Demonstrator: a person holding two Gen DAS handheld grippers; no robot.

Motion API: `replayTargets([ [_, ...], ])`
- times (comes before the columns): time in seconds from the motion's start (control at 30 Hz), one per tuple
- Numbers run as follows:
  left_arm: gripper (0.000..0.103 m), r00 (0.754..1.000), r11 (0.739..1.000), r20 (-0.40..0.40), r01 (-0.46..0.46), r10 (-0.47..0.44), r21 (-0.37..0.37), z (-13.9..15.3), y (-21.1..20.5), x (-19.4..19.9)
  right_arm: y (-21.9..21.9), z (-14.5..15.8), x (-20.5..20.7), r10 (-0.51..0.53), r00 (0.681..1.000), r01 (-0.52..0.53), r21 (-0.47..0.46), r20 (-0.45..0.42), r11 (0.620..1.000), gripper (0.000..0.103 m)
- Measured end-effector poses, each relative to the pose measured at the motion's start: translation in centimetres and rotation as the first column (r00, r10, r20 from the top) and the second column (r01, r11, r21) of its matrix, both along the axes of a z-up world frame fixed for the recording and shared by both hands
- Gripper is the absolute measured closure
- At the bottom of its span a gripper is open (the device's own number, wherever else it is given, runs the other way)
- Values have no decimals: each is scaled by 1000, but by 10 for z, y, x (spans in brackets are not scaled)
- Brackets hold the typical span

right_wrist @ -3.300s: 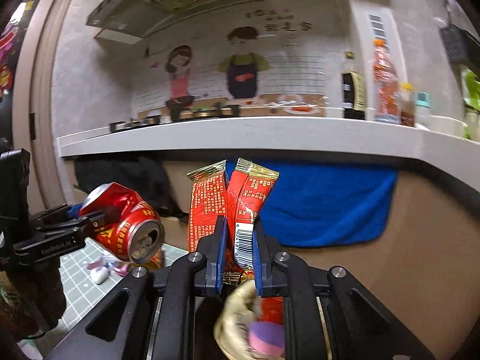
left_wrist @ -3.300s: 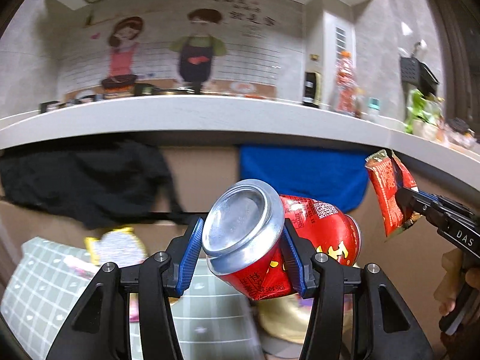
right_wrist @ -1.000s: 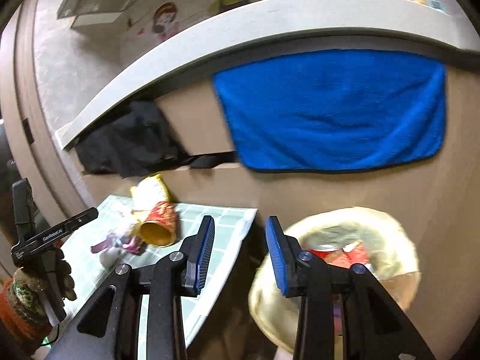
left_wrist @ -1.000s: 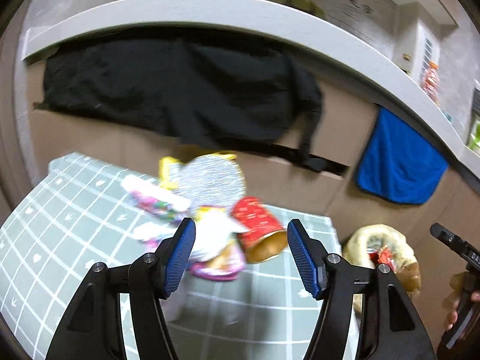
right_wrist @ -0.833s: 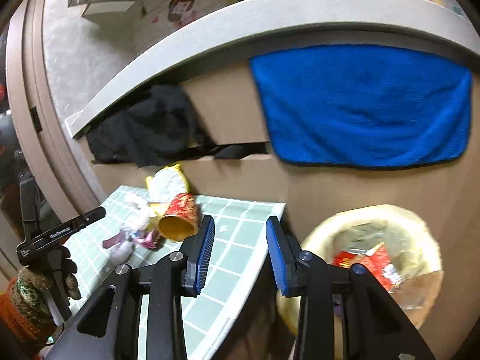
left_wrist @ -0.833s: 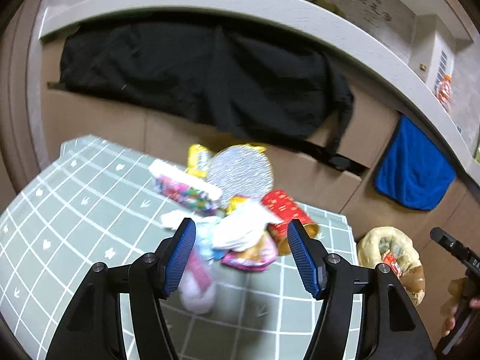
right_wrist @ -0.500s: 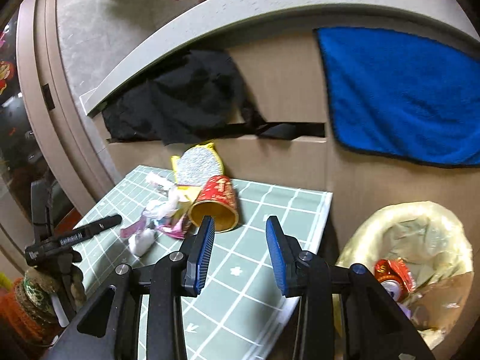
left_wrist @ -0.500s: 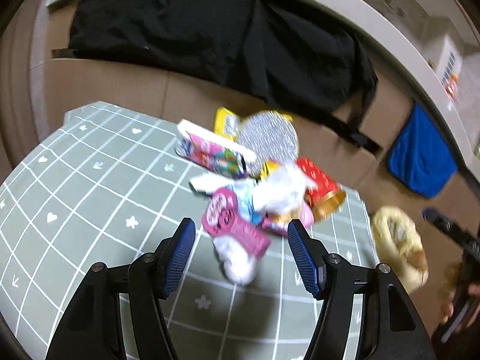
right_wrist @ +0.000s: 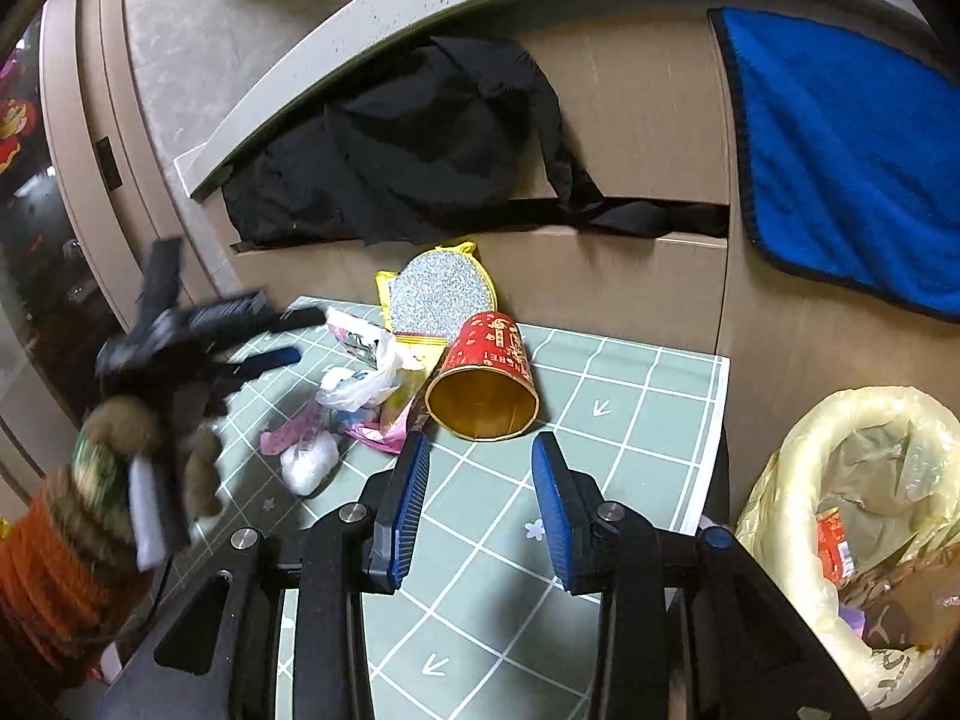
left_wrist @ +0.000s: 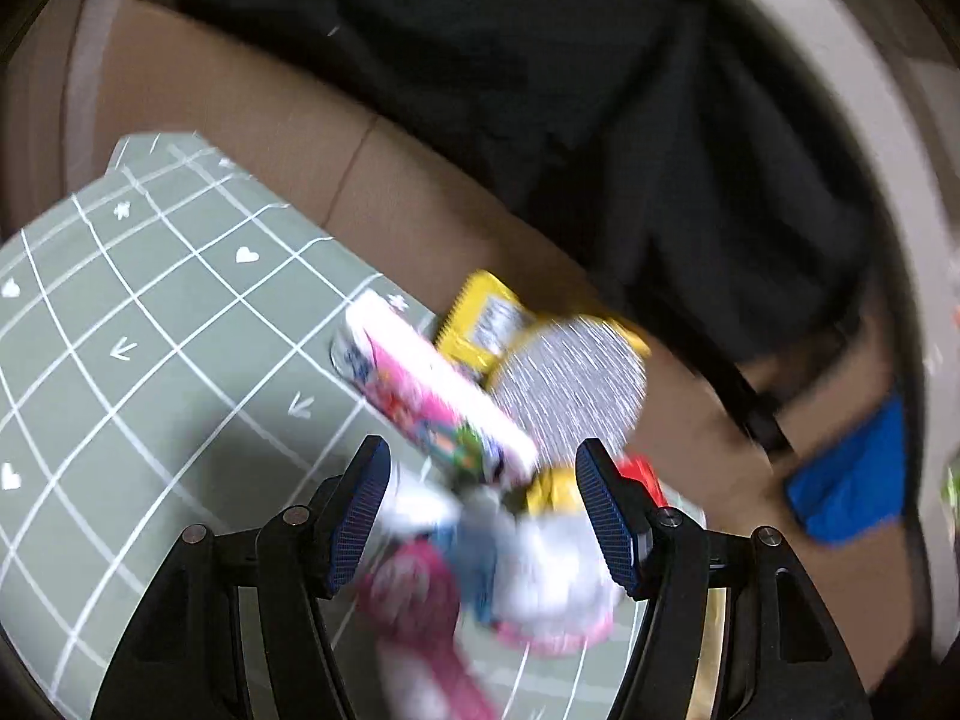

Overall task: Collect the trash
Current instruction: 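Move both grippers back over the trash on the table, then grasp the pink Kleenex tissue pack with the left gripper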

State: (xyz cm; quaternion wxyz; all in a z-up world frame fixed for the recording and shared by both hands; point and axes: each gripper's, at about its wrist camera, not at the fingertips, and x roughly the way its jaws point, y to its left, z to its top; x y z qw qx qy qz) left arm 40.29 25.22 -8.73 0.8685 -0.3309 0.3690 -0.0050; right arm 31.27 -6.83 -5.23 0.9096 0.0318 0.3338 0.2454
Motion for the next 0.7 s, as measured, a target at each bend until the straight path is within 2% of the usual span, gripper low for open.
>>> replayTargets([
  [0.07, 38, 999, 999, -32, -39, 38, -26, -6, 2, 16, -1, -2, 0, -2, 1000, 2, -6, 2, 1000, 69],
  [0.17, 38, 993, 996, -83, -79, 82, 28, -17, -1, 39, -7, -6, 3, -21, 1000, 21, -21, 5, 1000, 69],
  [0.33, 40, 988, 995, -125, -89, 95, 53, -33, -4, 46, -17, -9, 12, -48, 999, 48, -10, 6, 999, 69],
  [0.47, 65, 993, 998, -108, -41, 46, 48, -29, -6, 38, -15, -14, 20, -44, 999, 44, -3, -8, 999, 69],
  [0.57, 71, 996, 997, -88, -7, 13, 74, -22, -5, 24, -6, -15, 26, -27, 1000, 27, -7, -9, 1000, 69],
  [0.63, 75, 998, 990, -64, 4, 5, 139, -16, -3, 9, 3, -12, 30, -16, 1000, 16, -16, -1, 1000, 69],
  [0.7, 77, 999, 985, -34, 13, -7, 172, -9, 4, -11, 14, -6, 36, -4, 1000, 4, -23, 11, 1000, 69],
])
